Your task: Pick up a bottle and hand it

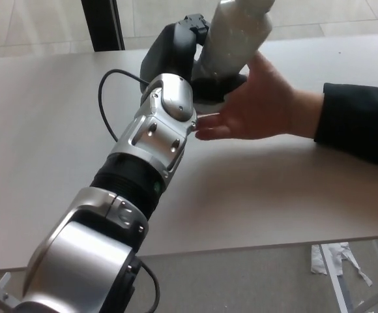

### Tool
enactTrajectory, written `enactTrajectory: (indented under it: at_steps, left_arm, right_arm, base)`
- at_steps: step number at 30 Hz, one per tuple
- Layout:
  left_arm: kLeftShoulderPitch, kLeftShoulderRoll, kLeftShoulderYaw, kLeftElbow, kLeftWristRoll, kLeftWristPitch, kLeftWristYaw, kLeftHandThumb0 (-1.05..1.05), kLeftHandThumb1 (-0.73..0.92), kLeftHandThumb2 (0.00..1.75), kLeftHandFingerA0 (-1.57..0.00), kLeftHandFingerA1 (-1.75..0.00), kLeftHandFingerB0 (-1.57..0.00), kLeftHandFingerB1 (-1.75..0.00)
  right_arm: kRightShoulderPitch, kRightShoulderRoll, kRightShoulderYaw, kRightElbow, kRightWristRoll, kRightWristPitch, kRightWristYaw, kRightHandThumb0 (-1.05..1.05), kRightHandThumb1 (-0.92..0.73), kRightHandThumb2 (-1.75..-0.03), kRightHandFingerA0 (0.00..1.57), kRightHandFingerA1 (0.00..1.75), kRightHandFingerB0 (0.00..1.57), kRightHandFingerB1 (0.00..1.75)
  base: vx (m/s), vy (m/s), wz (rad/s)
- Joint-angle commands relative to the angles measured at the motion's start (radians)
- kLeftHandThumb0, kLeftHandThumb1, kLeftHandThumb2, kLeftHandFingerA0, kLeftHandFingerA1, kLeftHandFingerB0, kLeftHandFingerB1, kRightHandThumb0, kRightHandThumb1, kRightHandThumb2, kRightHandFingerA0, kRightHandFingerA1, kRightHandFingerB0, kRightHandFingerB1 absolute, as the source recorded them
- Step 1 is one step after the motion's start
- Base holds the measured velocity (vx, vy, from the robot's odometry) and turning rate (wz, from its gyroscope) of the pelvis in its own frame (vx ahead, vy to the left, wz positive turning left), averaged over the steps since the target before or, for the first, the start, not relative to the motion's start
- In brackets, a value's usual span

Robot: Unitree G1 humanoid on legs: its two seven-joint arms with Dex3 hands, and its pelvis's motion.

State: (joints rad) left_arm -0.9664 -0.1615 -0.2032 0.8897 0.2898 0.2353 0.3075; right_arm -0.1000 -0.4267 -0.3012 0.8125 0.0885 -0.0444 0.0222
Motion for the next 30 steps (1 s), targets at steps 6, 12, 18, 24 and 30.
enactTrajectory:
  at_steps: [6, 12, 18, 24, 30]
  left_arm:
    - [-0.003, 0.017, 0.002, 0.026, 0.002, 0.042, -0.046, -0.30, 0.73, 0.60, -0.99, -0.83, -0.50, -0.48]
    - [0.003, 0.029, -0.030, 0.030, 0.015, 0.137, -0.124, -0.53, 0.55, 0.82, -0.83, -1.05, -0.15, -0.46]
    - [-0.014, 0.093, -0.081, -0.005, 0.006, 0.184, -0.358, -0.83, 0.66, 0.60, 0.00, 0.00, 0.00, 0.00]
    - [-0.013, 0.177, -0.144, -0.095, 0.032, 0.166, -0.479, -0.87, 0.60, 0.77, 0.00, 0.00, 0.00, 0.00]
    - [-0.004, 0.284, -0.202, -0.234, 0.077, 0.178, -0.520, -1.05, 0.63, 0.96, 0.00, -0.29, 0.00, 0.00]
  right_arm:
    - [-0.041, -0.002, 0.009, -0.025, -0.006, 0.001, -0.007, -0.68, -0.56, -0.58, 1.12, 0.96, 0.47, 0.70]
    - [-0.032, -0.007, 0.016, -0.027, -0.015, -0.011, -0.001, -0.66, -0.59, -0.57, 1.18, 1.12, 0.45, 0.65]
    - [-0.041, -0.008, 0.012, -0.018, -0.015, 0.000, -0.014, -0.71, -0.57, -0.58, 1.21, 1.34, 0.46, 0.65]
    - [-0.032, -0.017, 0.002, -0.015, -0.002, -0.016, 0.009, -0.67, -0.57, -0.58, 1.15, 1.06, 0.45, 0.58]
    - [-0.037, -0.017, -0.011, 0.000, 0.014, -0.017, 0.019, -0.67, -0.57, -0.57, 1.13, 1.11, 0.46, 0.57]
  base:
    - [0.00, 0.000, 0.00]
    - [0.00, 0.000, 0.00]
    - [0.00, 0.000, 0.00]
    - [0.00, 0.000, 0.00]
    - [0.00, 0.000, 0.00]
